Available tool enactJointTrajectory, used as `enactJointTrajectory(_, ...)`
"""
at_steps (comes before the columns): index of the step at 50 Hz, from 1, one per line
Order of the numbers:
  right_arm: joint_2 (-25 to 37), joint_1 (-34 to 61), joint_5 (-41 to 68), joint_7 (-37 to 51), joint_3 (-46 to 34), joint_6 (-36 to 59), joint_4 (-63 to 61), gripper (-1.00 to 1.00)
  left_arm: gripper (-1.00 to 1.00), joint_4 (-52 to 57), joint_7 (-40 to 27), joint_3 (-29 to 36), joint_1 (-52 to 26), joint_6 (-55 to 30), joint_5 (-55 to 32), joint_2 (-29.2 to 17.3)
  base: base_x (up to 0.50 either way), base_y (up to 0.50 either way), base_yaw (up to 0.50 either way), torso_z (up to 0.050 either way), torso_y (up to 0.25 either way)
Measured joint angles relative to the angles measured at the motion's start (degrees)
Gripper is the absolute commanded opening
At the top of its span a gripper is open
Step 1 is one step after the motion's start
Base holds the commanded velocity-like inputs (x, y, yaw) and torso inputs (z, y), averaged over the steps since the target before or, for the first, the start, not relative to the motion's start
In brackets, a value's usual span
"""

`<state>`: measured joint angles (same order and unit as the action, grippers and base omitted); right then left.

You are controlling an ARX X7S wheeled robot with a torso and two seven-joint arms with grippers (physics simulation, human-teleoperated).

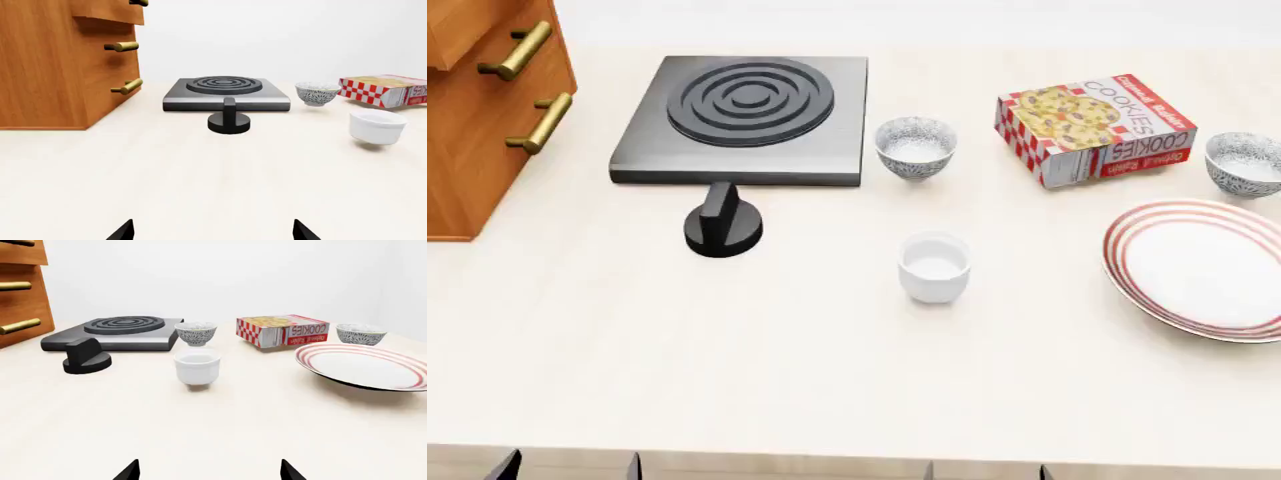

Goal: Pick the akita bowl next to the plate and place it on the plate.

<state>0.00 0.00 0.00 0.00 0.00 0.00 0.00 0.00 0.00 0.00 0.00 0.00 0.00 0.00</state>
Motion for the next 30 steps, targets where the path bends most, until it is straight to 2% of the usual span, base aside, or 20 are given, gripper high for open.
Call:
enactJointTrajectory(18, 2.24, 0.09, -0.14, 2.75, -3.34, 0.12, 0.4, 1.0, 1.0, -0.16, -3.0, 2.64, -0.14, 0.68, -0.97, -2.08, 0.0, 0.0, 0.0, 0.0, 0.0)
enactJointTrajectory(30, 3.53, -0.22, 0.84, 4.0, -4.89, 0.49, -0.7, 1.0, 1.0, 1.73, -3.65, 3.04, -0.35, -1.54, -5.35, -3.24, 0.0, 0.0, 0.0, 0.0, 0.0)
